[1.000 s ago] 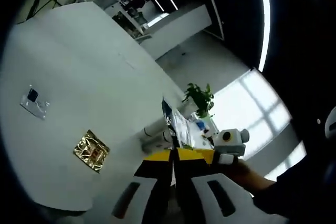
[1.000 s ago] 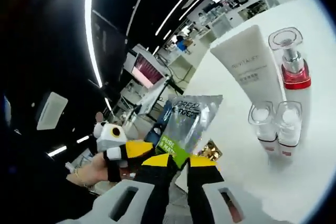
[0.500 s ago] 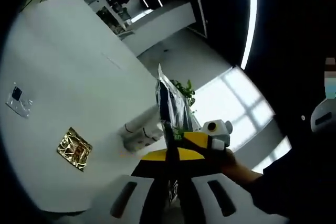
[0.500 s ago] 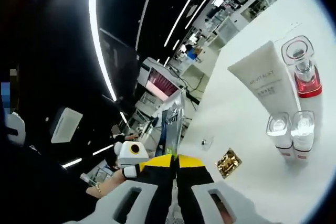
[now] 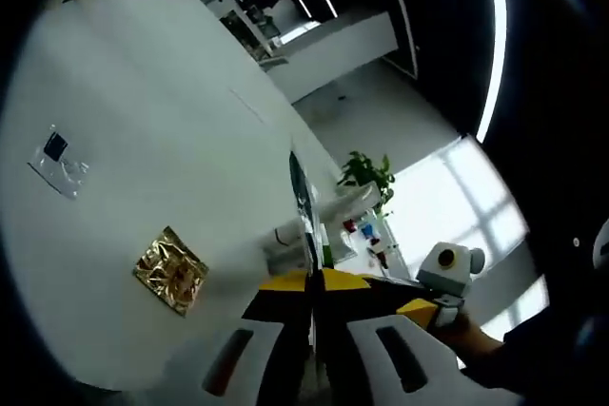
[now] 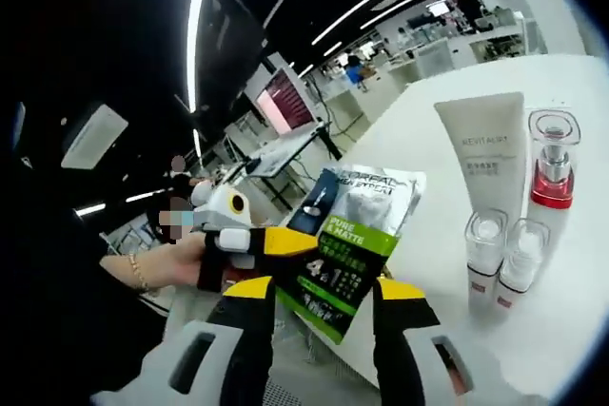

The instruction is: Arrange the skincare products in the storage area until every visible bottle or jar stands upright without overlapping.

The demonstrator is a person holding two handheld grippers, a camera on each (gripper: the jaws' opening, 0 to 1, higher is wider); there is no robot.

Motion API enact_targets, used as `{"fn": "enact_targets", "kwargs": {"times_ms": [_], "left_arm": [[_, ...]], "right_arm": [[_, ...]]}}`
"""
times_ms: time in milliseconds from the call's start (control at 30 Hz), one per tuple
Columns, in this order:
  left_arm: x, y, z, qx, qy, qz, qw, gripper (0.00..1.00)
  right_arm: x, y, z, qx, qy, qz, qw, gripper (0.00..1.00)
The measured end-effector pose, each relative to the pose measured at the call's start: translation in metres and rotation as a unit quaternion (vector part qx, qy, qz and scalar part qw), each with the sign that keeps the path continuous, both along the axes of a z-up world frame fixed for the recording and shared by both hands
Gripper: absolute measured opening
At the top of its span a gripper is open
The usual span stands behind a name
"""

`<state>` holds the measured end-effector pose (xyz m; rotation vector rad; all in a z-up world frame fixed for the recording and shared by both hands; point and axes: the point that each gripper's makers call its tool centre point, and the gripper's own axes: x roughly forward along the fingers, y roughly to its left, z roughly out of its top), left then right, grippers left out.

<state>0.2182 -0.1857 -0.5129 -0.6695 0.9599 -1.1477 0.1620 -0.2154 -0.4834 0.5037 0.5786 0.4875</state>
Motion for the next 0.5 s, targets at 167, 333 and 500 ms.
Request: {"fn": "enact_targets", "kwargs": {"times_ms": [167,333,500], "left_arm": [[0.007,-0.010,-0.023,0.027,0.013,0.006,0.9995,0.00],[0.009,-0.023,-0.034,0.045,0.015,0.012,0.9988,0.00],[0.013,-0.037,-0.046,0.065,0.017,0.015,0.9976,0.00]], "right_arm": [[-0.016,-0.009,-0.007,-0.031,0.006,0.004,0.9995,0.52],[-0.028,-0.023,-0.012,-0.061,0.013,-0.004,0.9980,0.62],[-0.036,-0.041,-0.014,-0.095,0.015,-0.016,0.9953,0.71]]}}
